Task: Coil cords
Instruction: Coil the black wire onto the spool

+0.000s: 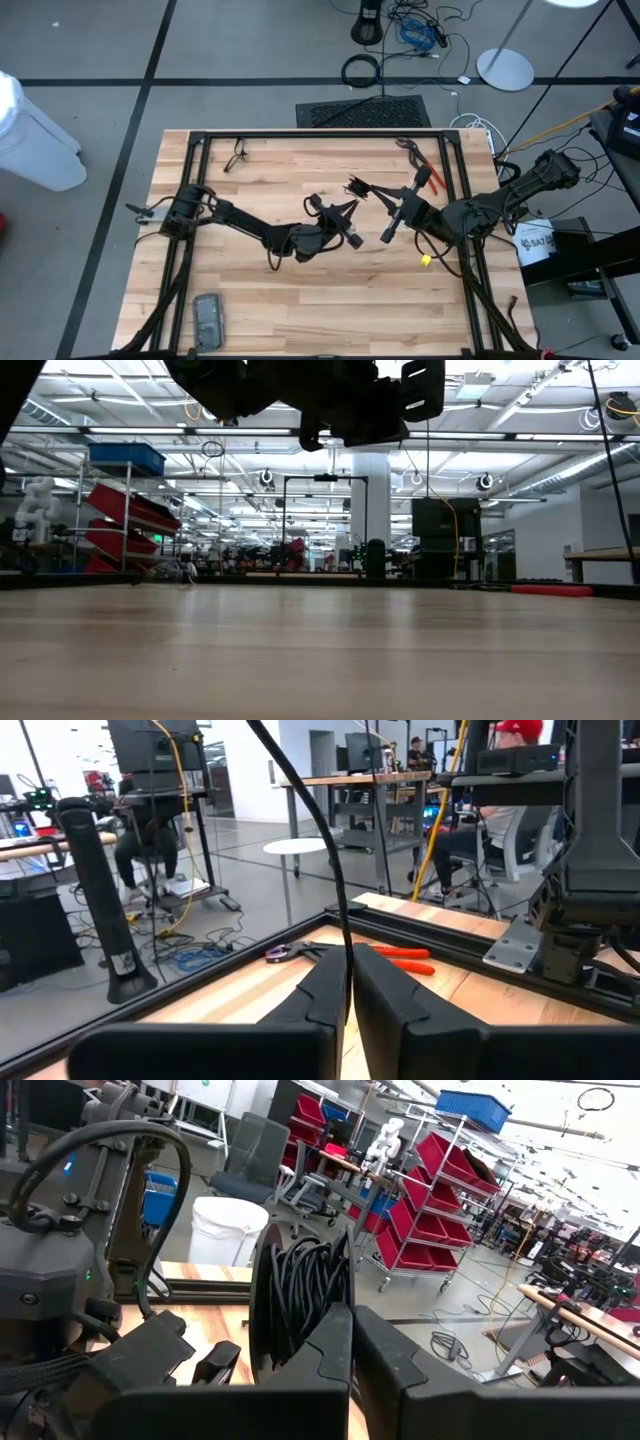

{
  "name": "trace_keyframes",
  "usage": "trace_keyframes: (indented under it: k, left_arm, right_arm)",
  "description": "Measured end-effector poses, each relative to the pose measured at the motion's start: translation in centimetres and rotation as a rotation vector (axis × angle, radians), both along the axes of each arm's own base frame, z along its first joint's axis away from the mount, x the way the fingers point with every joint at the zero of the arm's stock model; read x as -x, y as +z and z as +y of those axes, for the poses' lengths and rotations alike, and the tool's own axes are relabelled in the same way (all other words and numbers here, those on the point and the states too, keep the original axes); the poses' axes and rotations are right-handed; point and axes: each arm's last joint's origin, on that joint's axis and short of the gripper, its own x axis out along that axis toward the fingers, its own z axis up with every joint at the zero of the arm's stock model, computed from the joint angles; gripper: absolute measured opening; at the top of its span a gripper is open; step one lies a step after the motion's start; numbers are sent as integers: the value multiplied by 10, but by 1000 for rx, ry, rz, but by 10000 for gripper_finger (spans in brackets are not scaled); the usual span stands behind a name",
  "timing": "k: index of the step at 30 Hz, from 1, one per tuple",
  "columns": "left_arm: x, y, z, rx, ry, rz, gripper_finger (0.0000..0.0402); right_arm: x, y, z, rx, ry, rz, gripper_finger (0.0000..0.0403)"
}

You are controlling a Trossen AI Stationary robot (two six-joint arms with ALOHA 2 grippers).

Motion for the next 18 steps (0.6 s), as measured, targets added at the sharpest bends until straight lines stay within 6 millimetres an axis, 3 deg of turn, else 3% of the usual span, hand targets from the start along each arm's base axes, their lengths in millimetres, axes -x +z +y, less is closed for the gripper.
trace_keyframes:
  k: [18]
  left_arm:
    - [-1, 0, 2, -3, -40, 0, 4]
  right_arm:
    - [0, 0, 1, -2, 19, -3, 0]
